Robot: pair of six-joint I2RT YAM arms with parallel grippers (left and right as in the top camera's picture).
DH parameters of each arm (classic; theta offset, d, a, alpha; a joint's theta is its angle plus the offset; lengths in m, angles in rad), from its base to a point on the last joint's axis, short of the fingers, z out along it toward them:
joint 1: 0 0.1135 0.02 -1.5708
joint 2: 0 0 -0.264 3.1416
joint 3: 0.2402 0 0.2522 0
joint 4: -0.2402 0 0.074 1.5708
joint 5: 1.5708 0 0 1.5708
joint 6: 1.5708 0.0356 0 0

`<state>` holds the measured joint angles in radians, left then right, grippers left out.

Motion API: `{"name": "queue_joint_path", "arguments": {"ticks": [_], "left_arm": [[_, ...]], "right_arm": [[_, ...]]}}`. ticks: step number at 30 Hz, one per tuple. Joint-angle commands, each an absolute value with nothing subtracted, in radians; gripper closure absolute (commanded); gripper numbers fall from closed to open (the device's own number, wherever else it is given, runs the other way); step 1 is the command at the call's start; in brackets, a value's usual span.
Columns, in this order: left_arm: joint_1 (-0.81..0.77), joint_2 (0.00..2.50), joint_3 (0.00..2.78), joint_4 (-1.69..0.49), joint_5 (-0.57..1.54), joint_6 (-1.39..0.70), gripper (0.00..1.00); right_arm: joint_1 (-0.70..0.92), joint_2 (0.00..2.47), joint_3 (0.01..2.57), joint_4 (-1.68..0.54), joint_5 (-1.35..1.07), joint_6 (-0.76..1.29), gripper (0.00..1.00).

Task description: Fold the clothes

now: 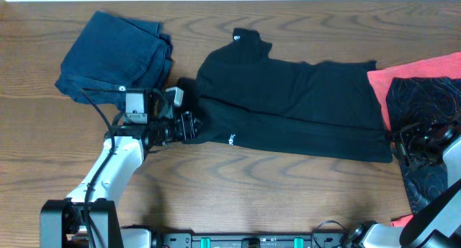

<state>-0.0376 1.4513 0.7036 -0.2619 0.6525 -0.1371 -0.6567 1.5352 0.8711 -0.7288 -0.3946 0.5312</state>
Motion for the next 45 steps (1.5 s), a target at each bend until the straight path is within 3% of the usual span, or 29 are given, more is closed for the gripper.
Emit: {"name": "queue_joint_path", "arguments": {"ticks": [1,7,9,12,13,19,26,29,31,33,37,45], "left_arm": [[-0.041,1.466,0.715,-0.298,0.542,-0.070,0.38],[-0.052,1.531,0.711,-0.292,0.532,-0.047,0.39],[-0.052,1.560,0.711,-0.268,0.530,-0.036,0.52],[-0.052,1.604,0.711,-0.228,0.530,0.002,0.79],[-0.050,1.610,0.711,-0.223,0.530,0.014,0.92],[0.008,1.579,0.739,-0.160,0.529,0.022,0.94],[0.075,1.544,0.791,-0.144,0.510,0.023,0.91],[0.078,1.545,0.791,-0.168,0.503,0.023,0.70],[0.078,1.545,0.791,-0.186,0.504,0.023,0.51],[0.078,1.542,0.791,-0.206,0.504,0.023,0.43],[0.078,1.542,0.791,-0.268,0.503,0.043,0.40],[0.078,1.543,0.779,-0.333,0.459,0.097,0.40]], "right_arm": [[-0.613,1.538,0.849,-0.731,-0.393,0.485,0.62],[-0.543,1.538,0.841,-0.731,-0.393,0.446,0.62],[-0.526,1.538,0.841,-0.733,-0.390,0.446,0.62],[-0.514,1.538,0.841,-0.733,-0.384,0.447,0.62],[-0.512,1.538,0.841,-0.733,-0.380,0.447,0.62],[-0.509,1.538,0.841,-0.742,-0.362,0.447,0.62],[-0.509,1.538,0.832,-0.745,-0.316,0.447,0.61],[-0.509,1.538,0.822,-0.744,-0.294,0.447,0.61],[-0.509,1.538,0.813,-0.745,-0.261,0.447,0.60],[-0.509,1.538,0.799,-0.743,-0.208,0.456,0.60],[-0.510,1.538,0.759,-0.702,-0.105,0.519,0.58],[-0.510,1.538,0.647,-0.567,-0.155,0.524,0.57]]}}
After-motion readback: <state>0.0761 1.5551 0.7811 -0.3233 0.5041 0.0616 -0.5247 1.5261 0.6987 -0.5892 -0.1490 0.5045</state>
